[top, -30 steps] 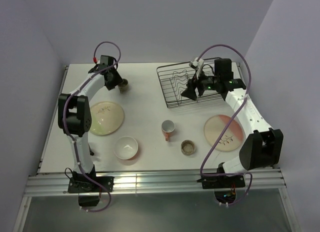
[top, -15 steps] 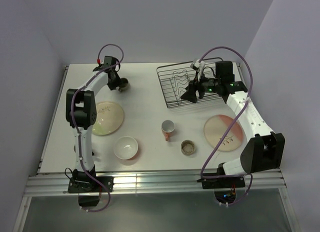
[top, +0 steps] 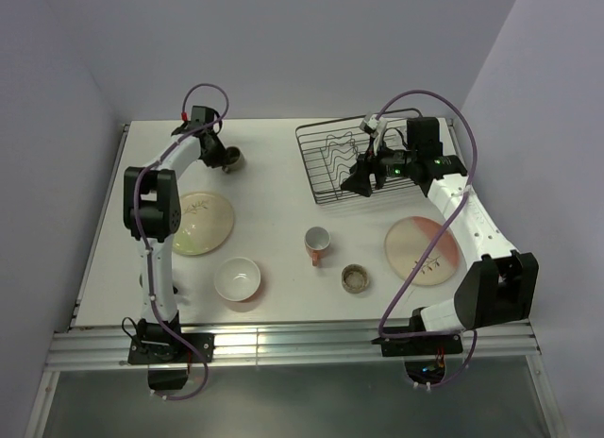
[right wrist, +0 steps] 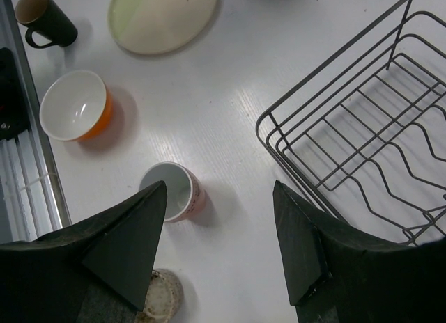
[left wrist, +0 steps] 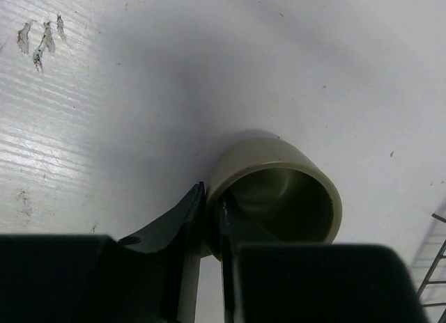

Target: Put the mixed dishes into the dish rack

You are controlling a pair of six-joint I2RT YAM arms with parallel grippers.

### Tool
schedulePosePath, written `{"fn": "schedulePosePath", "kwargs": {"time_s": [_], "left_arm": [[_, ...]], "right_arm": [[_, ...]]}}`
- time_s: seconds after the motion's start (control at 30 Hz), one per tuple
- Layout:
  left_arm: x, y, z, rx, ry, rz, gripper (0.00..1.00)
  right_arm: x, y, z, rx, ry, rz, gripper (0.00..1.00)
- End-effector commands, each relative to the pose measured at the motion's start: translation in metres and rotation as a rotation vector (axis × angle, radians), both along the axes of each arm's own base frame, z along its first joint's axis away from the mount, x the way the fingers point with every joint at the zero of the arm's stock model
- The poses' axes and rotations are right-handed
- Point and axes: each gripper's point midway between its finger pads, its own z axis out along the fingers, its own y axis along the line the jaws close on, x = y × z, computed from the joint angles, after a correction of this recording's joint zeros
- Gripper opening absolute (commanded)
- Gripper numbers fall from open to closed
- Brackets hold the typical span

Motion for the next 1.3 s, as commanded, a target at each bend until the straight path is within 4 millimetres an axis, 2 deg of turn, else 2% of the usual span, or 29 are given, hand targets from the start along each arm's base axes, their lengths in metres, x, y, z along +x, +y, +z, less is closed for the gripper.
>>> {"fn": "schedulePosePath", "kwargs": {"time_s": [0.0,0.03,0.07,0.13,0.17,0.2,0.23,0.27,0.3,0.33,0.37,0.43,0.47,0.5,0.53,0.57,0.6,0.63,0.67,0.73,0.77,0.83,0.87,0.9,0.97,1.07,1.13,1.23,1.27], "left_arm": [[0.009,-0.005,0.019,-0.039,-0.068,-0.012,0.19],[0.008,-0.005,0.02,-0.045,-0.072,-0.014,0.14],[0.01,-0.008,0.031,-0.068,-0.101,-0.03,0.11],[0.004,-0.012,0.031,-0.094,-0.105,-0.046,0.03],[0.003,-0.017,0.046,-0.122,-0.135,-0.065,0.0],[0.0,-0.02,0.046,-0.14,-0.143,-0.072,0.0],[-0.001,-0.023,0.052,-0.161,-0.157,-0.082,0.0],[-0.004,-0.028,0.068,-0.2,-0.182,-0.106,0.0],[-0.008,-0.031,0.069,-0.228,-0.19,-0.112,0.0],[-0.011,-0.035,0.09,-0.257,-0.229,-0.127,0.0],[-0.019,-0.037,0.091,-0.287,-0.227,-0.136,0.0],[-0.026,-0.05,0.118,-0.389,-0.294,-0.187,0.0],[-0.038,-0.052,0.132,-0.43,-0.322,-0.205,0.0],[-0.049,-0.064,0.148,-0.529,-0.333,-0.242,0.0],[-0.05,-0.071,0.174,-0.584,-0.423,-0.293,0.0],[-0.066,-0.076,0.185,-0.637,-0.444,-0.328,0.0],[-0.075,-0.083,0.197,-0.705,-0.453,-0.345,0.0],[-0.093,-0.091,0.219,-0.757,-0.487,-0.418,0.0],[-0.105,-0.096,0.225,-0.79,-0.539,-0.465,0.0],[-0.128,-0.104,0.245,-0.881,-0.572,-0.521,0.0],[-0.145,-0.108,0.261,-0.901,-0.665,-0.581,0.0],[-0.165,-0.114,0.279,-0.98,-0.699,-0.615,0.0],[-0.179,-0.12,0.282,-1.009,-0.704,-0.647,0.0],[-0.188,-0.123,0.296,-1.047,-0.746,-0.678,0.0],[-0.204,-0.133,0.304,-1.083,-0.758,-0.716,0.0],[-0.22,-0.148,0.315,-1.118,-0.757,-0.763,0.0],[-0.227,-0.155,0.319,-1.13,-0.752,-0.782,0.0],[-0.235,-0.162,0.322,-1.152,-0.741,-0.798,0.0],[-0.237,-0.163,0.322,-1.156,-0.739,-0.8,0.0]], "right_arm": [[-0.009,0.006,0.015,0.025,-0.046,0.029,0.7],[-0.01,0.006,0.014,0.025,-0.042,0.033,0.7],[-0.011,0.008,0.012,0.023,-0.038,0.04,0.7],[-0.014,0.011,0.011,0.023,-0.031,0.049,0.69],[-0.014,0.012,0.011,0.025,-0.03,0.052,0.69],[-0.017,0.016,0.011,0.03,-0.021,0.064,0.69],[-0.018,0.018,0.012,0.036,-0.02,0.068,0.68],[-0.017,0.021,0.012,0.051,0.0,0.064,0.68],[-0.018,0.024,0.013,0.065,0.014,0.068,0.68],[-0.019,0.029,0.014,0.09,0.04,0.079,0.68],[-0.017,0.033,0.019,0.131,0.084,0.058,0.68],[-0.016,0.044,0.021,0.177,0.158,0.052,0.67],[-0.012,0.05,0.032,0.238,0.23,0.015,0.67],[-0.008,0.053,0.034,0.266,0.277,-0.024,0.66],[0.0,0.057,0.032,0.281,0.332,-0.075,0.66],[0.002,0.062,0.046,0.34,0.392,-0.092,0.66],[0.005,0.066,0.05,0.365,0.43,-0.111,0.65],[0.01,0.07,0.05,0.382,0.484,-0.143,0.65],[0.015,0.074,0.062,0.438,0.549,-0.181,0.65],[0.02,0.078,0.072,0.522,0.638,-0.21,0.68],[0.021,0.082,0.087,0.633,0.69,-0.196,0.69],[0.013,0.086,0.106,0.755,0.702,-0.14,0.73],[0.006,0.09,0.107,0.811,0.769,-0.123,0.76],[0.002,0.092,0.125,0.859,0.679,-0.064,0.79],[-0.005,0.1,0.137,0.869,0.623,-0.002,0.81],[-0.017,0.118,0.141,0.842,0.579,0.057,0.82],[-0.019,0.123,0.139,0.827,0.561,0.073,0.82],[-0.032,0.125,0.141,0.848,0.527,0.171,0.82],[-0.038,0.125,0.147,0.86,0.486,0.211,0.82]]}}
